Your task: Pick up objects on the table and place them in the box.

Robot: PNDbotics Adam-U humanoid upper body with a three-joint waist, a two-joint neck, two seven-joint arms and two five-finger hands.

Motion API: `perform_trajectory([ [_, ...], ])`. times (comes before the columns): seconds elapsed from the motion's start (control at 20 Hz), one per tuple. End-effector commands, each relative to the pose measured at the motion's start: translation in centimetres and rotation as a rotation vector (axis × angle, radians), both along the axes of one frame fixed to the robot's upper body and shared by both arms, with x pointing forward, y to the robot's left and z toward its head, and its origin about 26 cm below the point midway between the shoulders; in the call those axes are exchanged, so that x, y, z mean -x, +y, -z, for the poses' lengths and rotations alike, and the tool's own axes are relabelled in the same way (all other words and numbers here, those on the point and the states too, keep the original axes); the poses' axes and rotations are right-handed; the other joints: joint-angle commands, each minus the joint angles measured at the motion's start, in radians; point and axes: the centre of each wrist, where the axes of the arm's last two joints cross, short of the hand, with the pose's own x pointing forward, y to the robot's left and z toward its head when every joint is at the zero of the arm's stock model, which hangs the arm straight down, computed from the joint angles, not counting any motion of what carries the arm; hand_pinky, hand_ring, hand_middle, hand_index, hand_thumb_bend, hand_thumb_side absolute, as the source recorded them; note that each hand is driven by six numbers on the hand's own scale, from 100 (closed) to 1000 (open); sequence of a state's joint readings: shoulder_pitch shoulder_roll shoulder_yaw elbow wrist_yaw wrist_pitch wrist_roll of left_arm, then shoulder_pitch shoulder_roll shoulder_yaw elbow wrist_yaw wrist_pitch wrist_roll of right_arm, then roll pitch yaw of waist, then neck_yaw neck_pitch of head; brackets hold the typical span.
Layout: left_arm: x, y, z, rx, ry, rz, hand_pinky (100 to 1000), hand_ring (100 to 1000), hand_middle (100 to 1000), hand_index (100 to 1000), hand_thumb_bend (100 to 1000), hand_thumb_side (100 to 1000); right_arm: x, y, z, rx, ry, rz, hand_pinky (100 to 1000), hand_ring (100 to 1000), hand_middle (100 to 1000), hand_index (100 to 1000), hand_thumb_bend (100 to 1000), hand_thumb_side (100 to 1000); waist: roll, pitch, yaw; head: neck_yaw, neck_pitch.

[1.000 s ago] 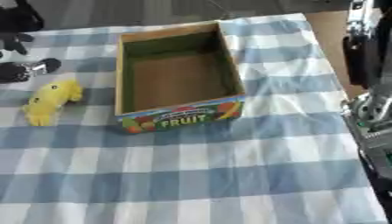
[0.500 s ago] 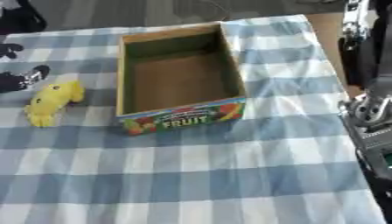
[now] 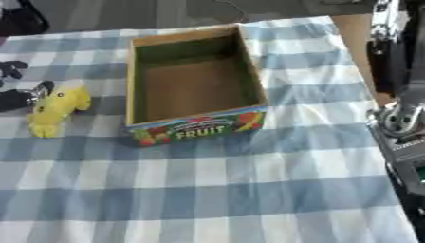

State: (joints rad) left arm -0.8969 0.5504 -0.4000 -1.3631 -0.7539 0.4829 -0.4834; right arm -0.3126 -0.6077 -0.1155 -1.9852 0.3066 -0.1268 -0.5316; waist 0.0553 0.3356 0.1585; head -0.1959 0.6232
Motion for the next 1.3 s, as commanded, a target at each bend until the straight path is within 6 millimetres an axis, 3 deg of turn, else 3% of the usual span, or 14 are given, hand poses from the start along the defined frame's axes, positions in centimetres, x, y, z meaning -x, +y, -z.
perform_trajectory([
  [0.05, 0.0, 0.0, -1.0, 0.002, -0.013, 0.019, 1000, 958, 839, 1000, 446, 961, 0.2, 0.1, -0.7, 0.019, -0.015, -0.006, 758, 729, 791, 912, 100, 947, 0.000, -0.017, 0.002, 0.002, 0.000],
  [0.15, 0.1, -0.2, -1.0, 0.000, -0.006, 0.035, 1000, 964, 845, 1000, 492, 950, 0.2, 0.1, -0.7, 0.020, -0.012, -0.007, 758, 728, 790, 911, 100, 943, 0.001, -0.016, 0.004, 0.002, -0.001],
  [0.4, 0.2, -0.3, -1.1, -0.031, 0.018, 0.070, 1000, 973, 860, 1000, 405, 827, 0.2, 0.2, -0.6, 0.019, -0.007, -0.009, 758, 728, 789, 910, 100, 943, 0.007, -0.016, 0.005, 0.001, -0.001],
  [1.3, -2.0, 0.2, 2.6, -0.161, 0.082, 0.038, 999, 922, 802, 1000, 343, 811, 0.2, 0.3, -0.4, 0.015, 0.003, -0.018, 761, 727, 785, 909, 100, 939, 0.011, -0.005, -0.010, 0.006, -0.010],
])
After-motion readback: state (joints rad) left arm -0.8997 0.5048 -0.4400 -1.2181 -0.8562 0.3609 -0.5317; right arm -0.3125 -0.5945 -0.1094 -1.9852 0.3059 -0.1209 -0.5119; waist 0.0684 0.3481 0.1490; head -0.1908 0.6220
